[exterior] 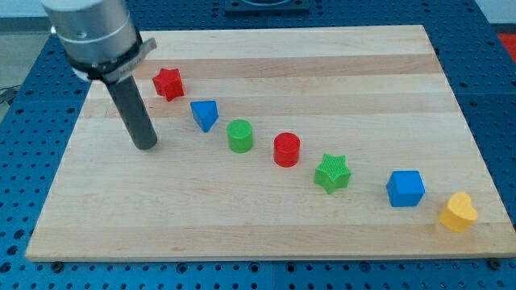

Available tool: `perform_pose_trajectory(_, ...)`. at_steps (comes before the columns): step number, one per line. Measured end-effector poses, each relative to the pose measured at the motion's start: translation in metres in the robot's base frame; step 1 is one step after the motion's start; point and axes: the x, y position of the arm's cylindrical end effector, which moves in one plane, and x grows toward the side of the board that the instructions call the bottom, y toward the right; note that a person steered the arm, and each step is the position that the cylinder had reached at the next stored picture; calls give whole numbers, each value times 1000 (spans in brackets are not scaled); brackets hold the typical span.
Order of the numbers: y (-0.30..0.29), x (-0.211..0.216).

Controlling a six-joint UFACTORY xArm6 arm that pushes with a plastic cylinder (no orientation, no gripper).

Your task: Move triangle above the green circle

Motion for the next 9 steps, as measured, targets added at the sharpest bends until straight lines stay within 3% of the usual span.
perform_pose_trajectory(5, 17, -49)
perform_pose_trajectory(9, 115, -57)
